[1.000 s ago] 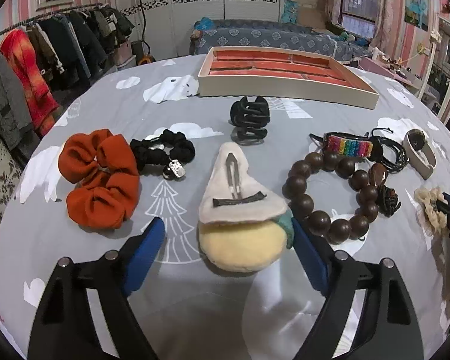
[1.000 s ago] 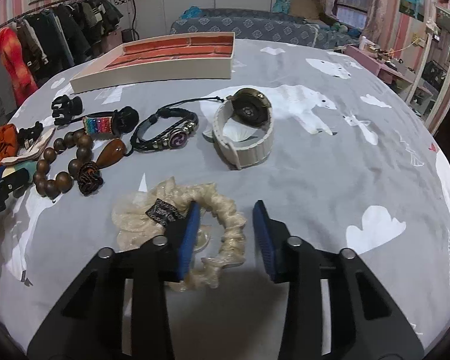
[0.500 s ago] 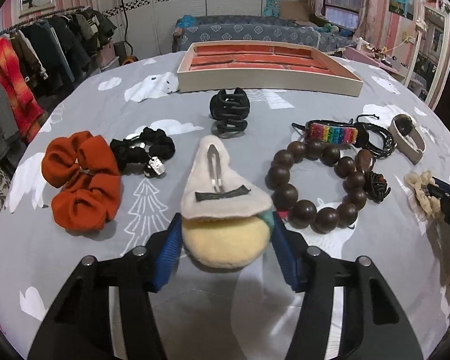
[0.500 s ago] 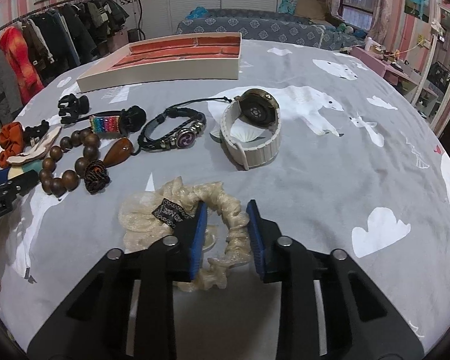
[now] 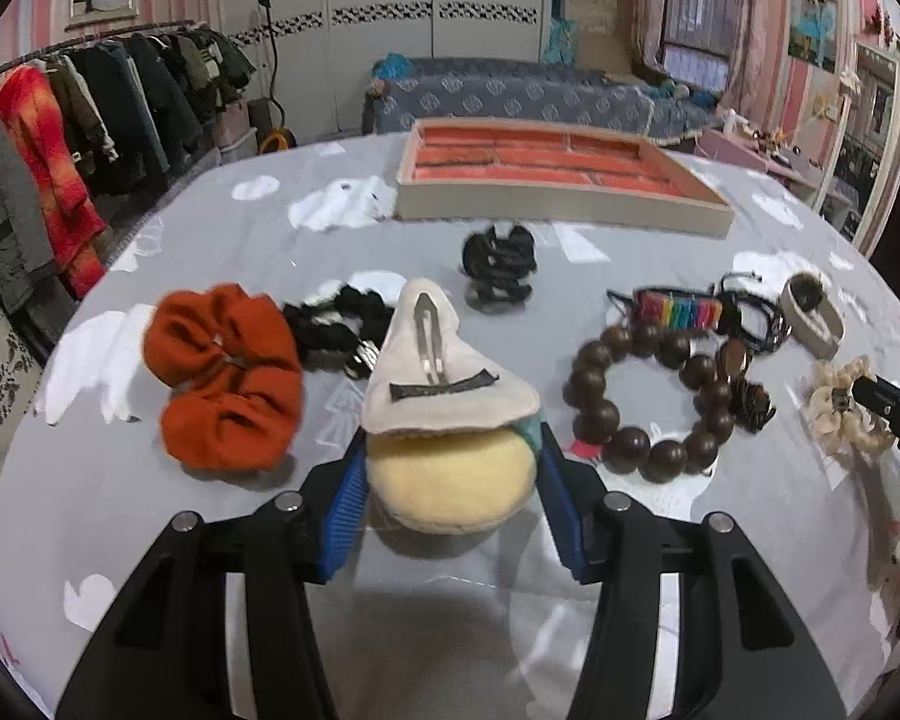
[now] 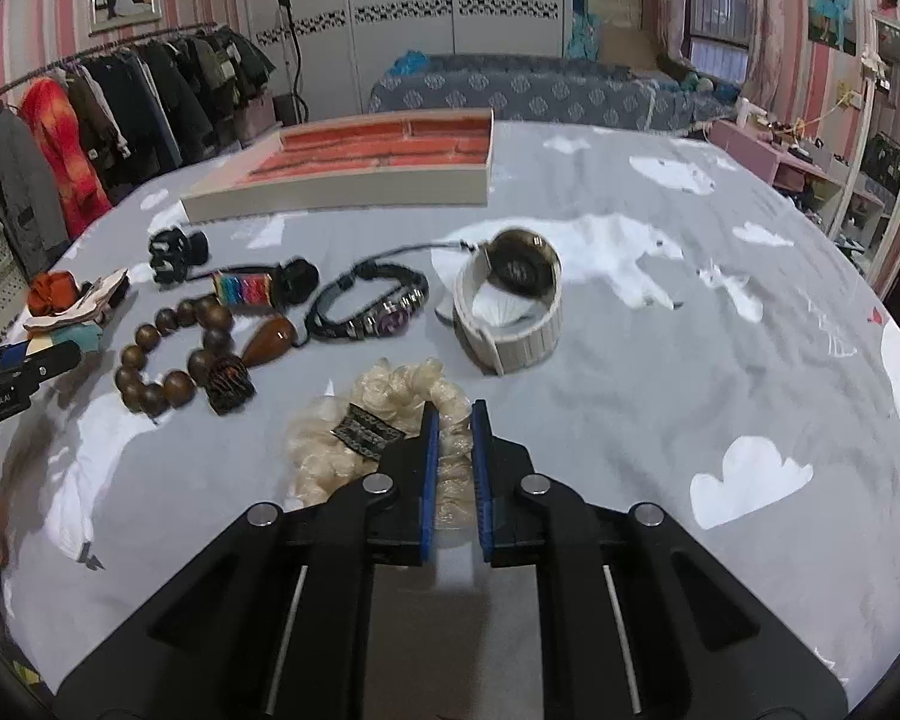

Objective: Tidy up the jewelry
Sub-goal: 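Carry the felt pouch and lace scrunchie into the tray and release both, then withdraw both tools from the tray and approach the bead bracelet and watch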

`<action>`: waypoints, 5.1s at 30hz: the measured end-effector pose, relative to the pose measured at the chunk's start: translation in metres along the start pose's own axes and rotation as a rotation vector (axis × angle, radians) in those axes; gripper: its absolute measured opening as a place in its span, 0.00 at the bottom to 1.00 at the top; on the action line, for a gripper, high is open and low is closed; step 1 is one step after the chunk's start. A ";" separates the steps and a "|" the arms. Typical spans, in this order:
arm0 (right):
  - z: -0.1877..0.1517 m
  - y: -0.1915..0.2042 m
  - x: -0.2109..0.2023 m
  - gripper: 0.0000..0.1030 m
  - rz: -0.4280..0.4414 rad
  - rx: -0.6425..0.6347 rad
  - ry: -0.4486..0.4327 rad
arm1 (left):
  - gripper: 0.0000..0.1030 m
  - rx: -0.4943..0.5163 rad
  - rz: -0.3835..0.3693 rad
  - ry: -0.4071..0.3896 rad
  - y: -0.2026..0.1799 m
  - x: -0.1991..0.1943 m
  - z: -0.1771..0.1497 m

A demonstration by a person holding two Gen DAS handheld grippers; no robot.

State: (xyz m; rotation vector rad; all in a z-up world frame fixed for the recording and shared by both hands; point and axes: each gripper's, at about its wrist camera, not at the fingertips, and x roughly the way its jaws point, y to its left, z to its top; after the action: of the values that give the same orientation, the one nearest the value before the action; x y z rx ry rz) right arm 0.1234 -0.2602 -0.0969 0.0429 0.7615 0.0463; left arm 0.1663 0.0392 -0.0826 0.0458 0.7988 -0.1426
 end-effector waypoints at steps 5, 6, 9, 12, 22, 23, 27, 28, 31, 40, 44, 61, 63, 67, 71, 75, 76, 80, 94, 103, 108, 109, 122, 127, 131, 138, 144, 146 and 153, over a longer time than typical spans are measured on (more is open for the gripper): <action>0.023 -0.001 -0.013 0.11 0.012 0.002 -0.059 | 0.51 0.004 -0.011 -0.045 -0.001 -0.014 0.021; 0.029 -0.002 -0.015 0.11 0.014 0.002 -0.068 | 0.51 0.006 -0.016 -0.055 -0.002 -0.016 0.028; 0.054 -0.003 -0.020 0.11 0.028 0.004 -0.100 | 0.51 0.015 -0.036 -0.086 -0.005 -0.021 0.054; 0.087 -0.001 -0.022 0.11 0.030 -0.007 -0.146 | 0.51 0.039 -0.051 -0.130 -0.010 -0.022 0.084; 0.206 0.004 0.035 0.11 0.020 -0.009 -0.222 | 0.51 0.041 -0.120 -0.118 -0.024 0.040 0.207; 0.223 0.006 0.048 0.11 0.013 -0.008 -0.222 | 0.51 0.040 -0.113 -0.119 -0.025 0.050 0.217; 0.266 0.009 0.093 0.11 -0.012 -0.014 -0.202 | 0.51 0.041 -0.085 -0.106 -0.031 0.098 0.256; 0.277 0.010 0.108 0.11 -0.022 -0.013 -0.192 | 0.51 0.034 -0.091 -0.091 -0.031 0.111 0.263; 0.296 0.009 0.143 0.11 -0.021 0.012 -0.152 | 0.51 0.021 -0.110 -0.048 -0.035 0.148 0.286; 0.317 0.001 0.243 0.11 -0.044 0.074 -0.016 | 0.51 0.065 -0.099 0.049 -0.049 0.234 0.309; 0.319 -0.001 0.277 0.11 -0.062 0.083 0.051 | 0.51 0.055 -0.121 0.123 -0.045 0.270 0.312; 0.301 0.008 0.333 0.12 -0.131 -0.026 0.284 | 0.52 0.002 -0.202 0.309 -0.031 0.307 0.299; 0.297 0.012 0.331 0.12 -0.149 -0.054 0.281 | 0.52 -0.007 -0.210 0.315 -0.028 0.301 0.296; 0.292 0.008 0.328 0.13 -0.159 -0.047 0.282 | 0.52 -0.004 -0.208 0.322 -0.026 0.292 0.288; 0.289 0.005 0.325 0.23 -0.149 -0.032 0.280 | 0.54 0.007 -0.182 0.312 -0.026 0.289 0.285; 0.292 0.005 0.312 0.49 -0.143 -0.032 0.242 | 0.56 0.020 -0.165 0.304 -0.026 0.282 0.284; 0.294 0.005 0.309 0.50 -0.141 -0.034 0.238 | 0.56 0.025 -0.163 0.300 -0.026 0.280 0.285; 0.303 0.003 0.281 0.51 -0.134 -0.027 0.195 | 0.63 0.024 -0.163 0.257 -0.027 0.256 0.290; 0.287 -0.027 0.145 0.95 -0.140 0.021 -0.032 | 0.85 -0.021 -0.123 0.026 -0.021 0.148 0.288; 0.235 -0.036 0.069 0.96 -0.152 0.010 -0.145 | 0.96 -0.006 -0.067 -0.130 -0.015 0.076 0.241; 0.191 -0.031 0.039 0.96 -0.191 -0.021 -0.185 | 0.96 0.009 -0.034 -0.180 -0.017 0.045 0.204; 0.183 -0.032 0.035 0.96 -0.194 -0.023 -0.185 | 0.96 0.015 -0.029 -0.186 -0.018 0.040 0.197; 0.106 -0.036 0.003 0.96 -0.277 0.022 -0.171 | 0.96 -0.001 -0.015 -0.151 -0.021 0.013 0.118; 0.086 -0.040 0.006 0.96 -0.303 0.041 -0.158 | 0.96 -0.026 -0.018 -0.130 -0.019 0.016 0.095; 0.072 -0.042 0.020 0.96 -0.271 0.063 -0.124 | 0.96 -0.004 0.002 -0.127 -0.025 0.016 0.078; 0.065 -0.036 0.021 0.96 -0.258 0.027 -0.135 | 0.96 0.027 0.001 -0.090 -0.034 0.025 0.058; 0.051 -0.037 0.025 0.96 -0.230 0.052 -0.114 | 0.96 0.007 -0.023 -0.057 -0.035 0.034 0.049; 0.046 -0.038 0.029 0.96 -0.218 0.066 -0.092 | 0.96 0.012 -0.028 -0.051 -0.037 0.036 0.048; 0.043 -0.037 0.034 0.96 -0.207 0.058 -0.077 | 0.96 0.036 -0.049 -0.022 -0.045 0.044 0.042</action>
State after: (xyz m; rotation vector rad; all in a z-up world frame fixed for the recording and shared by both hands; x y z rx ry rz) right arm 0.1789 -0.2959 -0.0916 0.0206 0.6866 -0.1737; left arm 0.2199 -0.0137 -0.0840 0.0582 0.7760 -0.2033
